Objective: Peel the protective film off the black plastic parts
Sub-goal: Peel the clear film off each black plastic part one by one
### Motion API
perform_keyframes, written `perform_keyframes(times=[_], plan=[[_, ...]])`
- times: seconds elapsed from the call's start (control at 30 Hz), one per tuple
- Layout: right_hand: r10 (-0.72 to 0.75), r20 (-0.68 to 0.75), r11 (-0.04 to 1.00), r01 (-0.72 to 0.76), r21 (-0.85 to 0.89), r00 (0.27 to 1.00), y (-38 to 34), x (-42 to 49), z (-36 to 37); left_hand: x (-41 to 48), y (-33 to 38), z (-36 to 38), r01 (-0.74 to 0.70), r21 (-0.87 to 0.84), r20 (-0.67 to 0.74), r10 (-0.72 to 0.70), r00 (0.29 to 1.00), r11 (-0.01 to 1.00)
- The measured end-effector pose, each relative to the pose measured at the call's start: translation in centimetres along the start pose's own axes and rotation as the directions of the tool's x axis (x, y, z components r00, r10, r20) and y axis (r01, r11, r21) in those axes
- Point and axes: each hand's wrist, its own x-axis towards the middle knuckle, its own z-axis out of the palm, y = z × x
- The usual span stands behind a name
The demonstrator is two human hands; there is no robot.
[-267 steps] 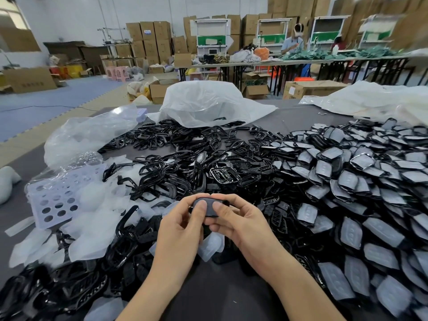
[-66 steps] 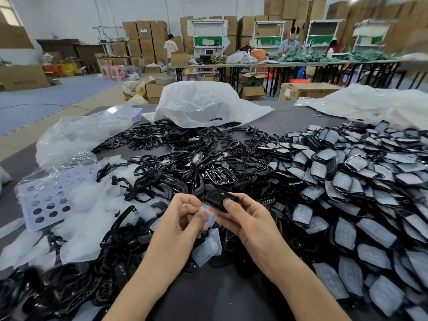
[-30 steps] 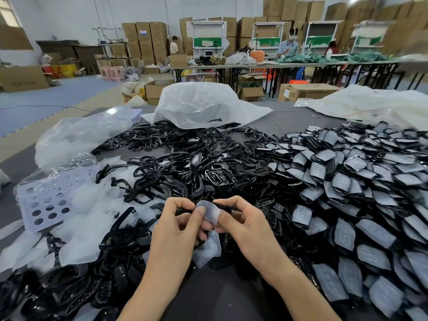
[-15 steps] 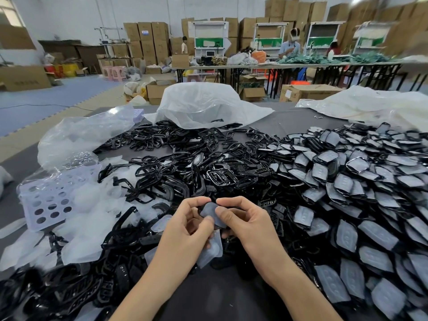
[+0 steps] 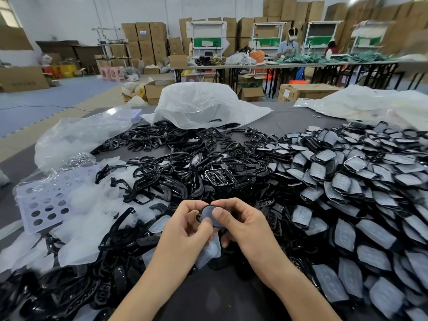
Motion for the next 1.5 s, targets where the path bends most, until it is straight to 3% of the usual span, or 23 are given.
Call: perform_keyframes(times=[0.17,0.23,0.37,0.53,0.67,0.8,0.9,1.5], plan=[[-0.030,-0.039,0.999,0.029,-0.035,0.999,0.1,0.3,-0.3,-0.3,0.0,0.6,-0.023,-0.014,0.061,0.024,0.998,1.000],[-0.044,-0.039,0.997,0.041,-0.064,0.998,0.1,0.4,-0.4,-0.4,-0.1,0.7,-0.029,-0.036,0.040,0.031,0.999,0.999],[-0.044,0.012,0.996,0.045,-0.071,0.999,0.2,0.1,-0.1,-0.4,-0.3,0.8,-0.048,0.079,-0.061,0.053,0.997,0.996],[-0.019,0.052,0.997,0.023,-0.072,0.998,0.1,-0.1,0.0,-0.5,0.2,0.6,-0.028,0.074,-0.069,0.033,0.997,0.997],[0.009,0.052,1.000,-0.009,-0.009,0.999,0.1,0.1,0.1,-0.7,0.6,0.8,-0.053,0.042,-0.089,0.057,0.994,0.998],[0.059,0.022,0.967,-0.062,0.246,0.998,0.0,0.4,0.2,-0.7,0.8,1.0,-0.067,0.017,-0.108,0.068,0.992,0.998],[0.102,0.023,0.941,-0.104,0.322,0.995,0.0,0.5,0.4,-0.6,0.7,1.0,-0.078,0.042,-0.101,0.081,0.992,0.996],[0.167,0.058,0.932,-0.177,0.317,0.984,-0.2,0.4,0.4,-0.8,0.0,0.5,-0.163,0.183,-0.004,0.166,0.986,0.969]])
